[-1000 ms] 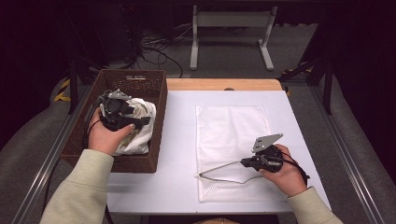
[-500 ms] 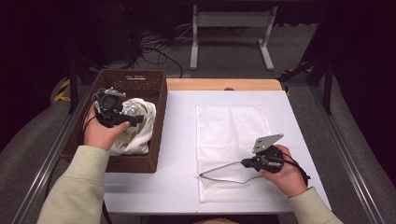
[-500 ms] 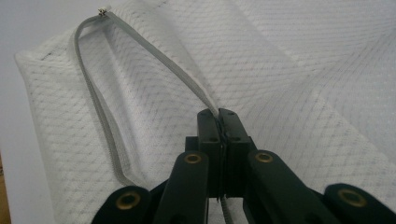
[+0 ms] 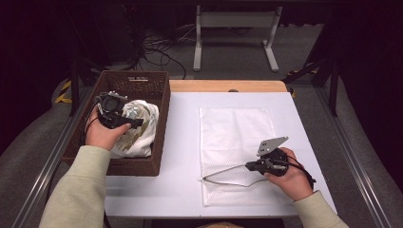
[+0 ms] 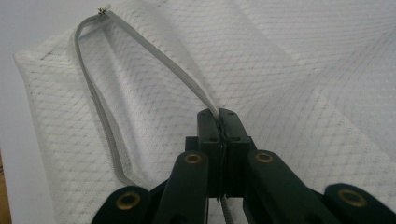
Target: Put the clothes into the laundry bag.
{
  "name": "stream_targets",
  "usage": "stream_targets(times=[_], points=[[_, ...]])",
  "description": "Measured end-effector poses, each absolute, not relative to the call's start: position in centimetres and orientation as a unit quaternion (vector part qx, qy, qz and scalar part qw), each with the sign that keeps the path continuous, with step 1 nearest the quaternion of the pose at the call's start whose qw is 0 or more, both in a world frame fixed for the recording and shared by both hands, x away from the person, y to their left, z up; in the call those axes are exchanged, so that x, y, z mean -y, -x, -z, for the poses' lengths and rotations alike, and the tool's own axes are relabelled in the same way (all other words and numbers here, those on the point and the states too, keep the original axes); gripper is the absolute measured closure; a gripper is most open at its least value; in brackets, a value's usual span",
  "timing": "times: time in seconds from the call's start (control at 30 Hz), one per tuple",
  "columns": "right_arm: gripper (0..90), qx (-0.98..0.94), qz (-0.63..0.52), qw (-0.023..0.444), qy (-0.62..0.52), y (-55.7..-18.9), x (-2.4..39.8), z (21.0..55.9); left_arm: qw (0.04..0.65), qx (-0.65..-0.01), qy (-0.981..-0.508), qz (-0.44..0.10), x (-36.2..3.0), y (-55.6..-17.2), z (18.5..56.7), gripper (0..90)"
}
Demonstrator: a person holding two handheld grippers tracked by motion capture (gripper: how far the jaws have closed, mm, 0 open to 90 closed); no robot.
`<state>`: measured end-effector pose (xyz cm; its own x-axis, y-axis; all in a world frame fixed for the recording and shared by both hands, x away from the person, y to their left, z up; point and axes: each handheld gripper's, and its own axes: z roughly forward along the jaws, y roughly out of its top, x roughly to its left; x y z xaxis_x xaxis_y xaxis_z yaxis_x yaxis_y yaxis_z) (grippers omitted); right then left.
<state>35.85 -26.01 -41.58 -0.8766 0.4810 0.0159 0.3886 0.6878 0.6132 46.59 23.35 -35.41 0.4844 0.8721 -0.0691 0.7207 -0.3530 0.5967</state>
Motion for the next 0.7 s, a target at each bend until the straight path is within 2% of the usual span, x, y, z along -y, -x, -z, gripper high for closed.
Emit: stream_targets(times=[0.27, 0.7], points=[[89.2, -0.916, -0.315, 0.070, -0.237, -35.9, 26.1, 41.7, 0.289, -0.493, -0.814, -0.106, -23.9, -47.2, 36.6, 7.6], [89.2, -0.917, -0.314, 0.069, -0.237, -35.8, 26.0, 41.8, 0.262, -0.498, -0.821, -0.101, -24.0, -47.6, 38.1, 5.0]])
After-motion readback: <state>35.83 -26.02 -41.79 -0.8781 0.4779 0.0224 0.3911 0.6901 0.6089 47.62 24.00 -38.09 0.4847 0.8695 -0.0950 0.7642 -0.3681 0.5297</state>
